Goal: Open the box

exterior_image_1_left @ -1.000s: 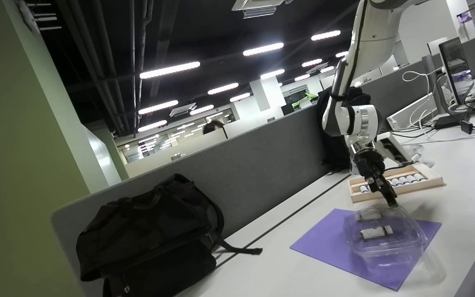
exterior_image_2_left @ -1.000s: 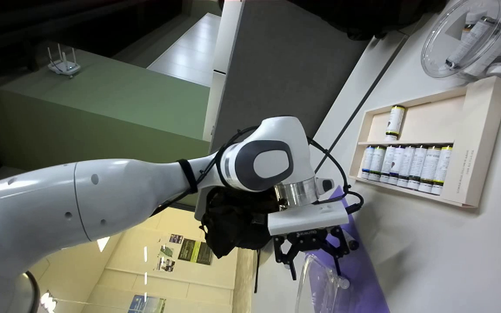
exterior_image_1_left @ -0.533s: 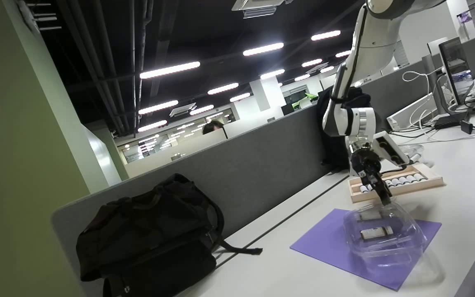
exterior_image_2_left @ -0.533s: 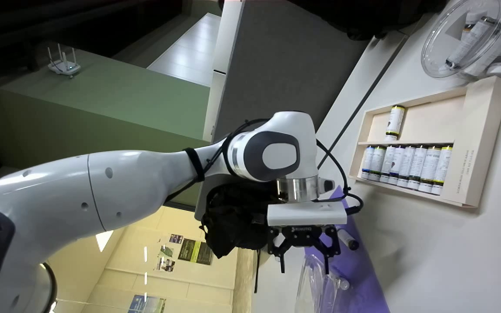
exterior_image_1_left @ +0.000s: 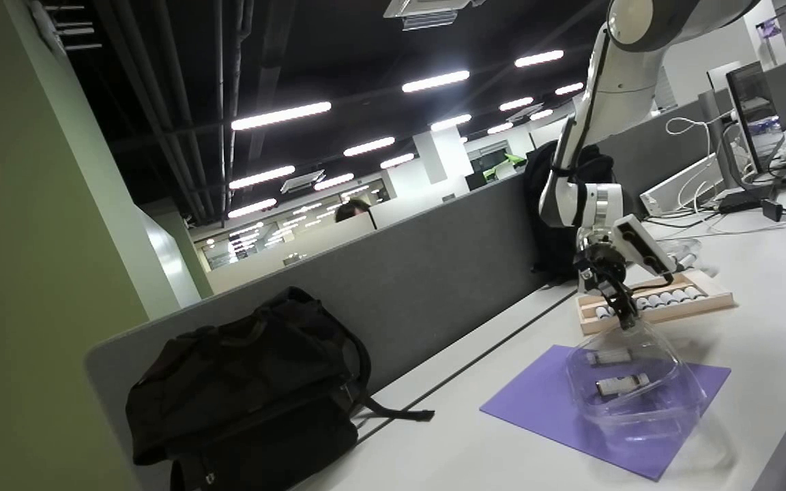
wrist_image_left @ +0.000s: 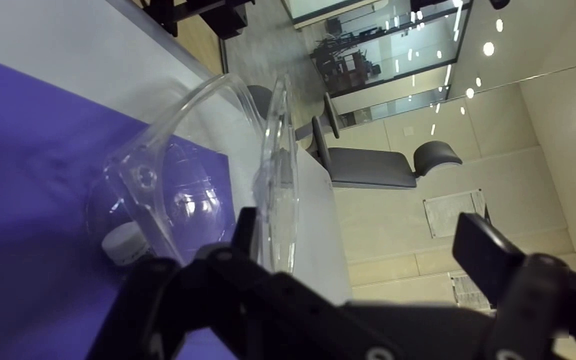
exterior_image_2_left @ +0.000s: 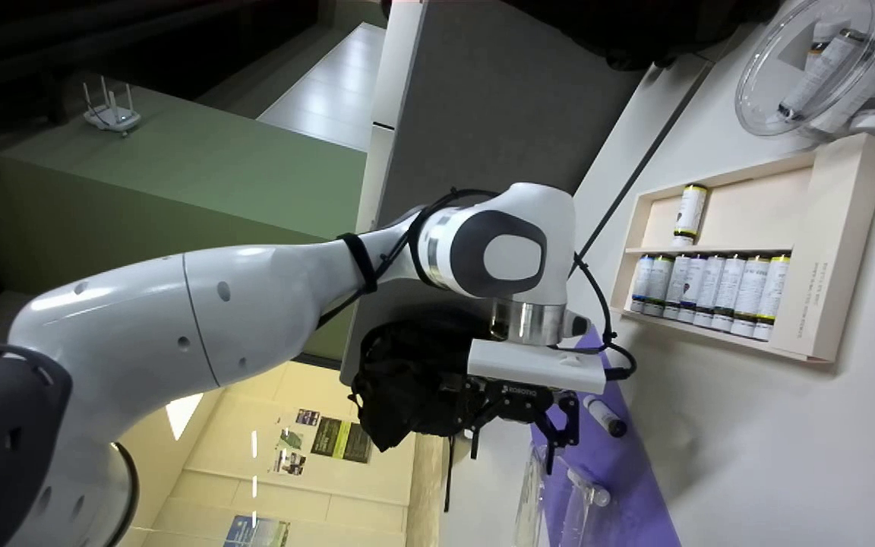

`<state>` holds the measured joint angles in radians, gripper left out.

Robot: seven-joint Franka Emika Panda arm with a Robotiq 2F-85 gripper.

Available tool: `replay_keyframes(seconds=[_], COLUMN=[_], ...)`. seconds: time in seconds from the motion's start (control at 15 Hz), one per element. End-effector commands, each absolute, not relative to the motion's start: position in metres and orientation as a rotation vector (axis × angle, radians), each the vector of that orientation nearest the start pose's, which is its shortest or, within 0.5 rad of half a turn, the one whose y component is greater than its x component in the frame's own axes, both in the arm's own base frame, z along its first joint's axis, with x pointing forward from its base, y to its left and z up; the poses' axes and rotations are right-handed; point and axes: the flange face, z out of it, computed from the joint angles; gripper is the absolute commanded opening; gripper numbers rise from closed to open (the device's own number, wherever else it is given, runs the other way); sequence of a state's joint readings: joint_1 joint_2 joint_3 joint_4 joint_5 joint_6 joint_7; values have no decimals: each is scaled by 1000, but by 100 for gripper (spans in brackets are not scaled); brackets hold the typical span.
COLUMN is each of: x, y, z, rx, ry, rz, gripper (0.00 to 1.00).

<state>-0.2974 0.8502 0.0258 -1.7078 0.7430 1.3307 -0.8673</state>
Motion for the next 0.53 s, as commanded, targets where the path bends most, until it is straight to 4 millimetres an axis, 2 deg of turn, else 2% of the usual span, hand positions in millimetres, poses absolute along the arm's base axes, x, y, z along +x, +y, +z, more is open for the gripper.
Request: replay_keyframes(seconds=[0.0, 0.47], x=[546, 564], y=[-62, -44], z=[103, 99], rx=[-1720, -1636], ry=[-166, -125], rz=[663, 705], gripper=[100, 100])
